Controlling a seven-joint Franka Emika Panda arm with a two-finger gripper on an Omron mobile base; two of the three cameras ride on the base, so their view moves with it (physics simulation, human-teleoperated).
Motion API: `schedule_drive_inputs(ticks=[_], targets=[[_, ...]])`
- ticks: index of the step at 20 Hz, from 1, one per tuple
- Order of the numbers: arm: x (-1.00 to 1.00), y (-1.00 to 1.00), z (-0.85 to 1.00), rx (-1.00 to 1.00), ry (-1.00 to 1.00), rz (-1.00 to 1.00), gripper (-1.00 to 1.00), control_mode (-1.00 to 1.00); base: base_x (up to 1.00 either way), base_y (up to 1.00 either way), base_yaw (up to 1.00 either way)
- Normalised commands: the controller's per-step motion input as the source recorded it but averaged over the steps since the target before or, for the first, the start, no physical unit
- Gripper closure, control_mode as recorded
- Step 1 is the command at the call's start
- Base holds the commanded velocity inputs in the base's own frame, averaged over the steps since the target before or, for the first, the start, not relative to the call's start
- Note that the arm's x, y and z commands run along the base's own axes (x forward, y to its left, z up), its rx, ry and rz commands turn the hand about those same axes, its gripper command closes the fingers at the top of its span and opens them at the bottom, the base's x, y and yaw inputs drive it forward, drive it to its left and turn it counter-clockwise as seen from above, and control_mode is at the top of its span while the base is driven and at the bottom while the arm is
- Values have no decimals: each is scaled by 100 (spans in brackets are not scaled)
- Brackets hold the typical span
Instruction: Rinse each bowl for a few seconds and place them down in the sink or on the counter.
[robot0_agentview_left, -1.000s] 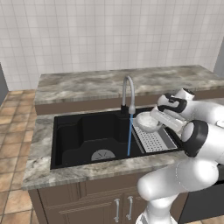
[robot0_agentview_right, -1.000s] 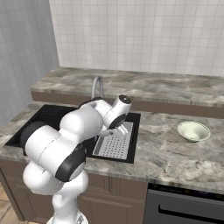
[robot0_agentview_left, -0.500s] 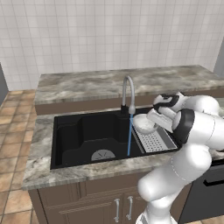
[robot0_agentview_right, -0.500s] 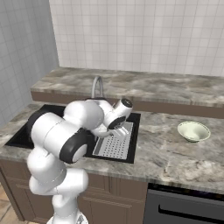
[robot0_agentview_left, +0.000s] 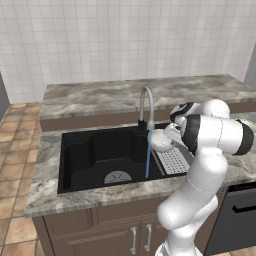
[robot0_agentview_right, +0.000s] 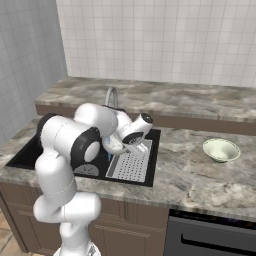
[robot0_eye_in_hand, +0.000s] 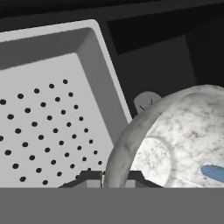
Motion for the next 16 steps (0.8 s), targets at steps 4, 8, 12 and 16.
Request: schedule_drive_inputs(ticks=[4, 8, 12, 16], targets=[[41, 3, -9, 2, 0, 7, 100, -100, 0, 0, 0], [26, 0, -13, 3, 0, 7, 100, -100, 0, 0, 0], [0, -22, -10, 1, -2, 11, 100, -100, 0, 0, 0], [-1, -37, -1, 0, -5, 12, 100, -100, 0, 0, 0]])
